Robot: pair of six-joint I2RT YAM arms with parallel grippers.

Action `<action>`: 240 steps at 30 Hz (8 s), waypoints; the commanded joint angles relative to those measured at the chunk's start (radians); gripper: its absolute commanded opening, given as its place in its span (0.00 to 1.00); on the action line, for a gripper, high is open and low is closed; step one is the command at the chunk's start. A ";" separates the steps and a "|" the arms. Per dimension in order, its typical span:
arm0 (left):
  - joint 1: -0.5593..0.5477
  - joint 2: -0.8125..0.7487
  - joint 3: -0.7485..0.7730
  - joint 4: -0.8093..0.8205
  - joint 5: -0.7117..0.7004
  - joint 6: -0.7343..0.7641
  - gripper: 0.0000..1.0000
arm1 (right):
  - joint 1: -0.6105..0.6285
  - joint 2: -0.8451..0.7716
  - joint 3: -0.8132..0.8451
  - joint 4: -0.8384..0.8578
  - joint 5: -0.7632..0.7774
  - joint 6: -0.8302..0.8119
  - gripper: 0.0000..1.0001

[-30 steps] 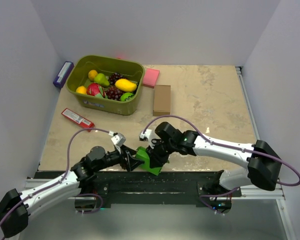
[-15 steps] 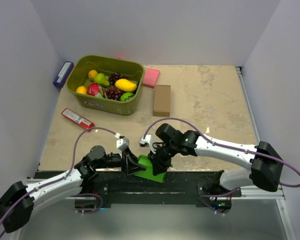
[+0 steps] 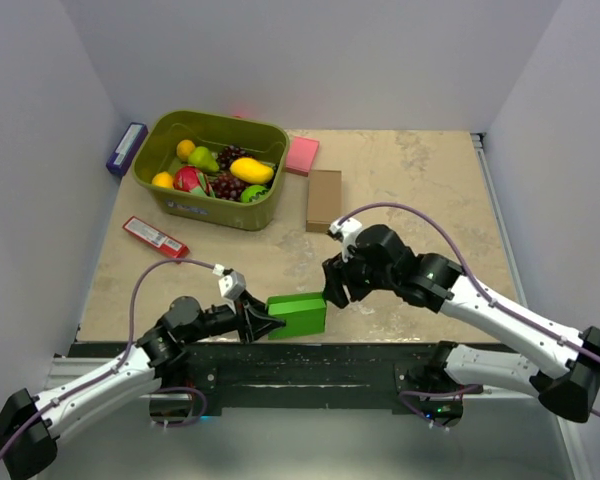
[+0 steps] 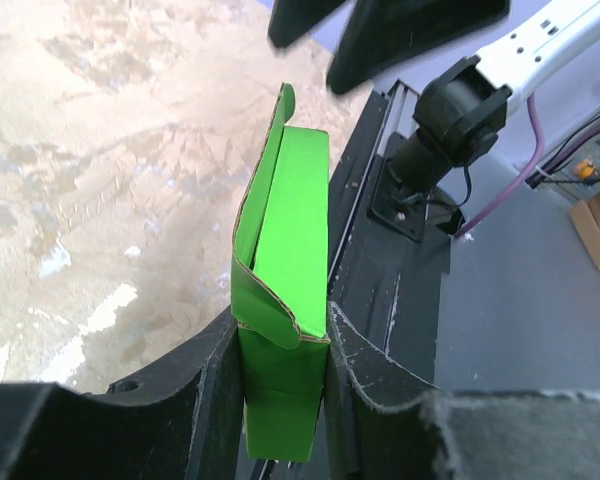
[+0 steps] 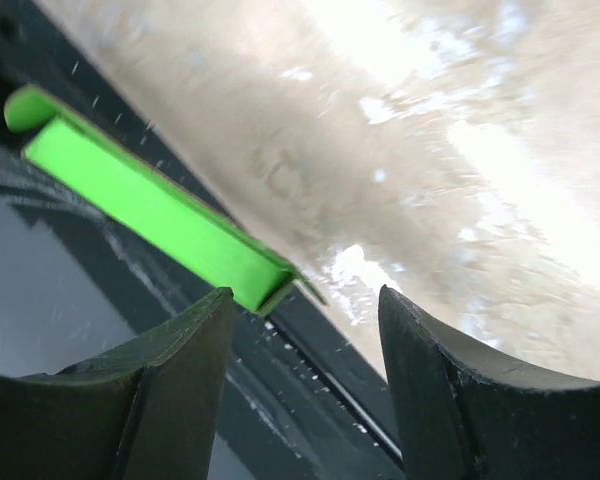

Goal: Fold the paper box

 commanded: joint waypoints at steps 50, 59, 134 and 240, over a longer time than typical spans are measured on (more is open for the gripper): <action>-0.087 0.154 0.057 -0.091 -0.177 0.139 0.00 | -0.054 0.130 -0.062 0.272 -0.129 0.306 0.00; -0.092 0.154 0.037 -0.073 -0.203 0.134 0.00 | -0.045 0.102 -0.154 0.368 -0.126 0.363 0.00; -0.233 0.294 0.019 0.004 -0.439 0.110 0.00 | 0.338 0.289 -0.077 0.317 0.684 0.676 0.54; -0.339 0.229 0.131 -0.081 -0.584 0.101 0.70 | 0.401 0.484 -0.114 0.006 0.565 0.799 0.38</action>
